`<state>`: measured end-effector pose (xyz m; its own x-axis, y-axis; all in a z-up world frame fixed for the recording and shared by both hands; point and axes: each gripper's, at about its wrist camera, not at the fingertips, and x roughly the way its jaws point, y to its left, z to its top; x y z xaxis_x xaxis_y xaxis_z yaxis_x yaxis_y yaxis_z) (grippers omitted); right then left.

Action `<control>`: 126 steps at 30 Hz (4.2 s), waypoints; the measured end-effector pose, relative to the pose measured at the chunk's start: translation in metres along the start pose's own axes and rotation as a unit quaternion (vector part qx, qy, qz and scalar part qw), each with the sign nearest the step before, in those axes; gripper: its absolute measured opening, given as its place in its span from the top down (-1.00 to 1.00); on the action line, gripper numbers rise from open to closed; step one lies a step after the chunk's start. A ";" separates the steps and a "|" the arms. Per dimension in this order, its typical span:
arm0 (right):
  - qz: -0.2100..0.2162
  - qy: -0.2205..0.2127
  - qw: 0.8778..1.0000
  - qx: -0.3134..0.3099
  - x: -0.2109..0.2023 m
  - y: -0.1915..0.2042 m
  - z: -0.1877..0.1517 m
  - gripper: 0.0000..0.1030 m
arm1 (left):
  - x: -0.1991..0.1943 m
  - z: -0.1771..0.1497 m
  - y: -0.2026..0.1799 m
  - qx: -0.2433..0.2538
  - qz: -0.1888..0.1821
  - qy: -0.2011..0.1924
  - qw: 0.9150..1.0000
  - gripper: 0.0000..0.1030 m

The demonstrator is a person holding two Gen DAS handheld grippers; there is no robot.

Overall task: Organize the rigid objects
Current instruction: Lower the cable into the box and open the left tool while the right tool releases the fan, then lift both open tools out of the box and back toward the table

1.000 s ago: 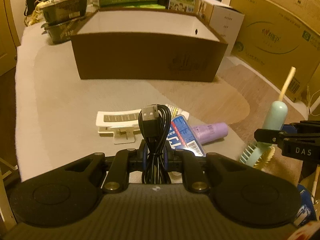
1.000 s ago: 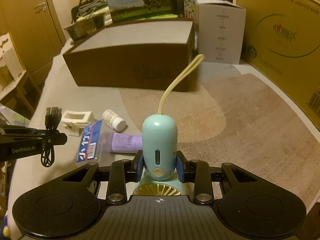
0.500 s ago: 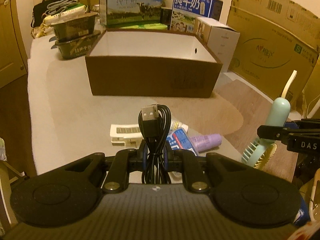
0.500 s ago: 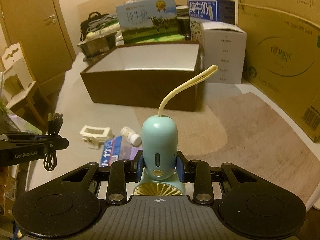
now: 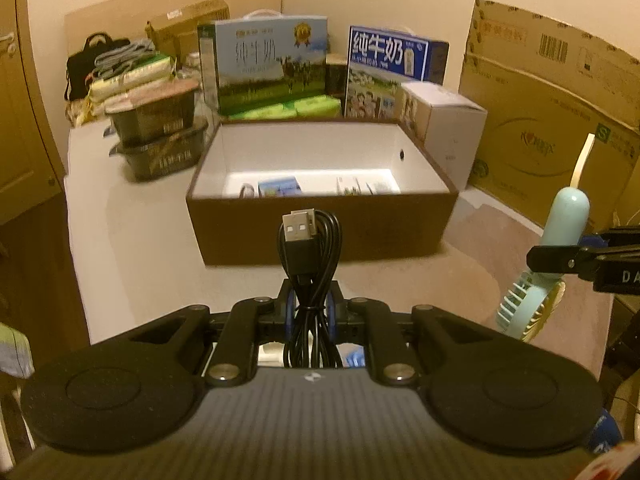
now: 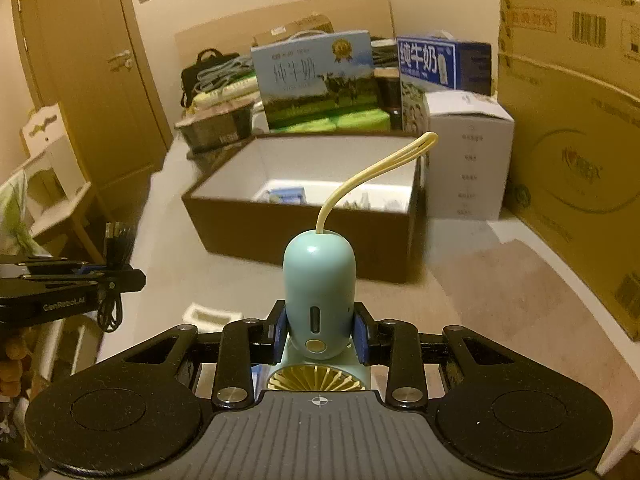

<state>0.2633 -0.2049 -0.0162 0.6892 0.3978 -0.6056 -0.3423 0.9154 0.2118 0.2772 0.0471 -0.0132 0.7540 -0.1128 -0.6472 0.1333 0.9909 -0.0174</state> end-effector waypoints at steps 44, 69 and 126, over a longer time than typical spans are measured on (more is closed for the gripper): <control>-0.041 0.017 0.999 -0.032 0.188 -0.049 0.126 0.35 | 0.204 0.129 -0.008 0.014 -0.036 0.044 0.998 0.73; -0.049 0.075 0.996 -0.008 0.253 -0.067 0.124 0.35 | 0.270 0.117 -0.012 0.002 -0.042 0.112 0.993 0.72; 0.028 -0.004 0.997 0.076 0.034 -0.013 0.030 -0.19 | 0.023 0.020 0.017 -0.052 0.006 0.038 0.998 0.17</control>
<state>0.3100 -0.2016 -0.0167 0.6766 0.4490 -0.5836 -0.2810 0.8900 0.3590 0.3102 0.0602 -0.0131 0.7042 -0.0990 -0.7031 0.0541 0.9948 -0.0859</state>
